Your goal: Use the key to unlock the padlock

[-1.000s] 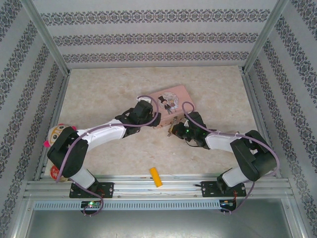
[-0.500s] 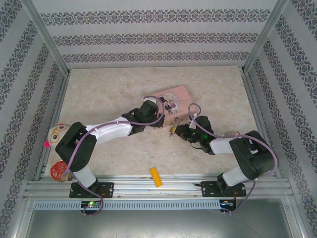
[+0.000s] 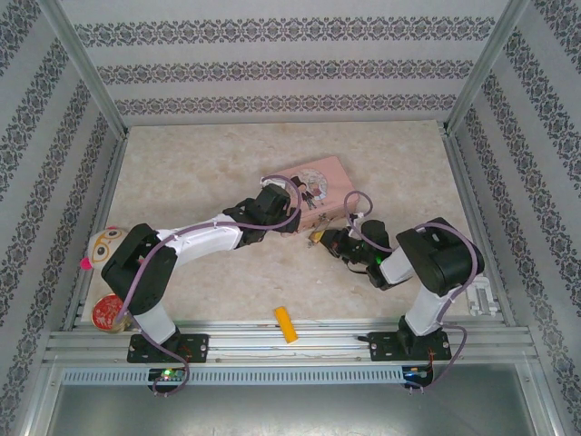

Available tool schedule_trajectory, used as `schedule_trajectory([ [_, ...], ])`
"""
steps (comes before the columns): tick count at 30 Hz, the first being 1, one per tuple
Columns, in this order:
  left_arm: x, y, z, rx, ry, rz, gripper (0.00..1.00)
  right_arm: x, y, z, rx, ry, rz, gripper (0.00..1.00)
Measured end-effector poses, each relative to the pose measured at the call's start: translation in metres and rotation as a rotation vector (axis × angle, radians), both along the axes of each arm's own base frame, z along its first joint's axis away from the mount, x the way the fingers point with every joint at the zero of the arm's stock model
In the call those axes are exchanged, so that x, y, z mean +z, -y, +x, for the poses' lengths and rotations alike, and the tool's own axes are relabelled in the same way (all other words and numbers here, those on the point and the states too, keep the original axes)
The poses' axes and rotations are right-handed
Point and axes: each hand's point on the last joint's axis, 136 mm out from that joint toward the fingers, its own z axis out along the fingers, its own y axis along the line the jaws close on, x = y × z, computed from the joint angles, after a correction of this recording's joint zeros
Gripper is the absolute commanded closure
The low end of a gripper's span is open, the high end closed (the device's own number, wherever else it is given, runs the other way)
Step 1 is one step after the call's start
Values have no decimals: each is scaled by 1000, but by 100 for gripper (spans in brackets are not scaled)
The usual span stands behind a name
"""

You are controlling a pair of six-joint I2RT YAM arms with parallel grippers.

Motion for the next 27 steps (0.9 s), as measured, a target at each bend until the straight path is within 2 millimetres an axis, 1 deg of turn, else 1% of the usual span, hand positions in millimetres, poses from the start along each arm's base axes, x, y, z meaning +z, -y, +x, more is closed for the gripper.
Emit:
schedule_trajectory([
  [4, 0, 0, 0, 2, 0, 2, 1, -2, 0, 2, -8, -5, 31, 100],
  [11, -1, -1, 0, 7, 0, 1, 1, 2, -1, 5, -18, 2, 56, 100],
  [27, -1, -6, -2, 29, 2, -7, 1, 3, 2, 13, -95, -11, 73, 100],
])
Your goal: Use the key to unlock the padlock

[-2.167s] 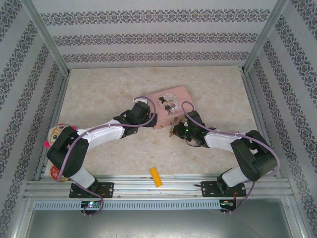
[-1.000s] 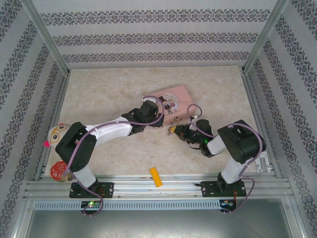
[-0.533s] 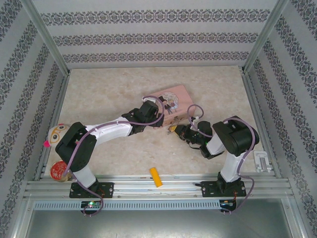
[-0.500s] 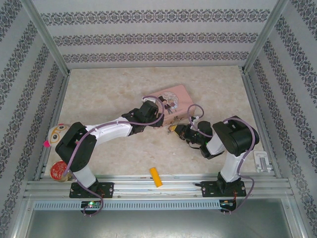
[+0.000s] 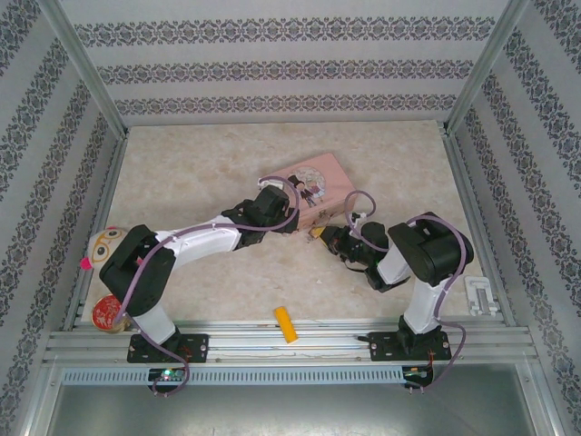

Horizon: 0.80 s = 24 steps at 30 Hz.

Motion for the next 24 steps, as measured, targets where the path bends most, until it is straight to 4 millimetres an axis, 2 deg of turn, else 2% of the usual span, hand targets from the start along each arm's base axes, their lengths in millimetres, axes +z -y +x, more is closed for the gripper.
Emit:
schedule_trajectory([
  [13, 0, -2, -1, 4, 3, -1, 1, 1, 1, 6, -74, -9, 7, 100],
  [24, 1, -2, -3, 2, 1, -6, 1, 0, 10, 12, -140, -3, -4, 100],
])
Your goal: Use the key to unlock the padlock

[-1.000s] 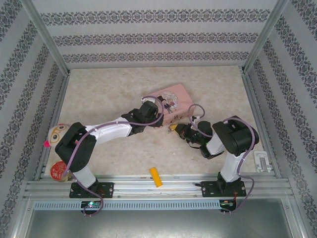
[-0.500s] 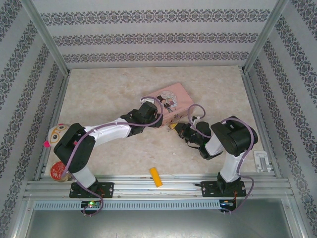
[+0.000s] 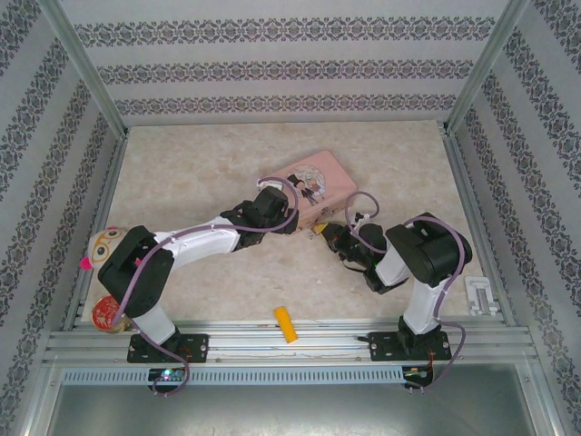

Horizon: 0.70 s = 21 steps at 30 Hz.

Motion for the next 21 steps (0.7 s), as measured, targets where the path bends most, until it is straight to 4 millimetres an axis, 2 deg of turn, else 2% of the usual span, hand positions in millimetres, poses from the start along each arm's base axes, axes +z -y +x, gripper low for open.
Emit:
schedule_trajectory([
  [6, 4, -8, -6, 9, -8, 21, 1, -1, 14, 6, -90, 3, -12, 100],
  [11, 21, -13, -4, 24, 29, 24, 1, -1, 19, 9, -128, 5, -19, 100],
  [17, 36, 6, 9, 0, 64, 17, 1, -1, 20, 10, -141, 8, -24, 100],
  [21, 26, 20, 15, -24, 51, 39, 1, -1, 21, 11, -148, 8, -24, 100],
])
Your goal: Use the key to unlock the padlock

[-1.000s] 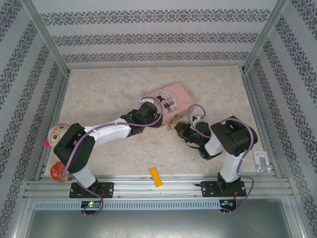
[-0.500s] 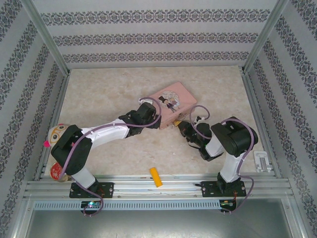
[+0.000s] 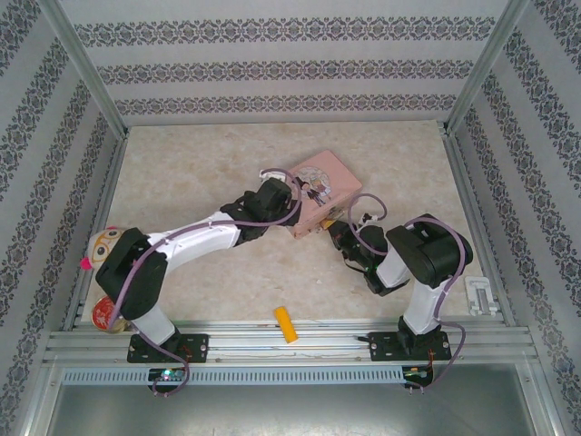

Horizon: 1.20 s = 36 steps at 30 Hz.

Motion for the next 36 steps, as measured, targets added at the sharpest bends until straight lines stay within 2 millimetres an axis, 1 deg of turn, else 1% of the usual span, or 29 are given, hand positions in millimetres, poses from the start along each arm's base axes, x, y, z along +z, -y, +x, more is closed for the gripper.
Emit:
schedule_trajectory([
  [4, -21, -1, -3, -9, -43, 45, 1, 0, 1, -1, -2, 0, 0, 100],
  [10, -20, -1, -1, -8, -37, 54, 1, 1, 2, 0, -6, 1, 5, 100],
  [20, -21, -1, -1, -7, -39, 55, 1, 4, 12, 4, -31, 6, 26, 100],
  [36, -23, -3, -4, 2, -46, 40, 1, 3, 15, -2, -26, -1, 28, 100],
])
